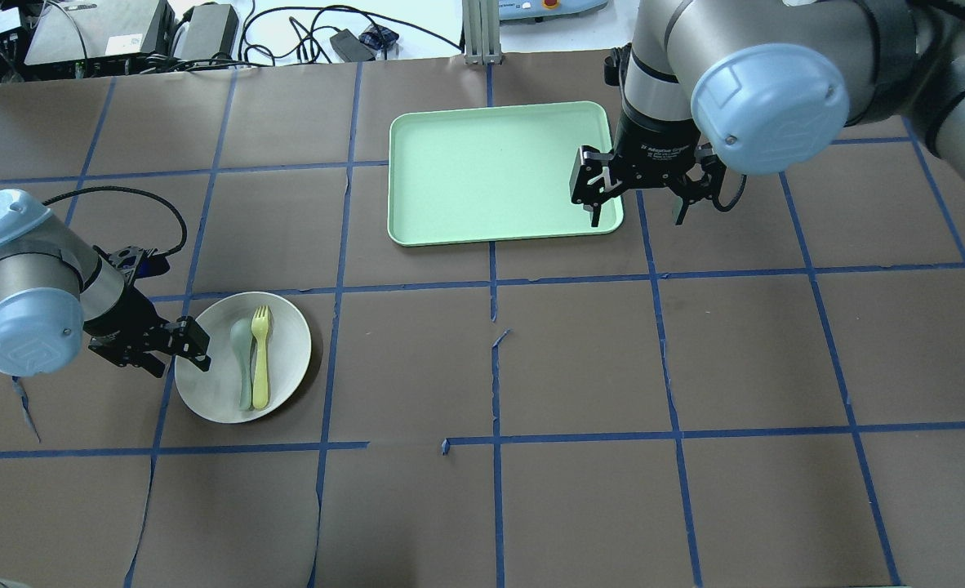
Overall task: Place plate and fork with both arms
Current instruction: 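Move the left gripper down to the white plate and grip its rim, then lift the plate with the left gripper and carry it onto the green tray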
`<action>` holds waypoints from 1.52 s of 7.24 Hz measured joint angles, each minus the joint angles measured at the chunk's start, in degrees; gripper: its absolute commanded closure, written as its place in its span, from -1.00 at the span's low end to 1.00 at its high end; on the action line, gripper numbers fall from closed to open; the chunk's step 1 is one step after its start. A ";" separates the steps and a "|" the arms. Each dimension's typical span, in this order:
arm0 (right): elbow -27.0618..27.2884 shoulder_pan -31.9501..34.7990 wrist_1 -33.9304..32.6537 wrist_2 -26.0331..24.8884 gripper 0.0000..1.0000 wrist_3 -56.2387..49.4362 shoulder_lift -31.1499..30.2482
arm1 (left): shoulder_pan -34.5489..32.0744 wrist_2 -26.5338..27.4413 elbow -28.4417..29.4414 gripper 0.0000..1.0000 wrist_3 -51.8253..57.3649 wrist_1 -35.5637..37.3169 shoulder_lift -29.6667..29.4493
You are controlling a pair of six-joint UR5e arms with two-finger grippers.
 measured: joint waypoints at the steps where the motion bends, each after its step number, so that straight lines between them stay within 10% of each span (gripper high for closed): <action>1: 0.00 0.00 -0.01 -0.02 -1.00 0.00 0.01 | 0.03 0.28 -0.20 0.76 0.20 0.00 -0.32; 6: 0.03 0.00 -0.33 -0.06 -1.00 -0.02 0.41 | 0.48 0.62 1.51 1.00 1.24 -0.30 0.02; 11: 0.00 -0.07 -1.46 -0.09 -1.00 -0.41 0.59 | -0.86 -6.45 23.12 1.00 -0.22 -24.55 -1.14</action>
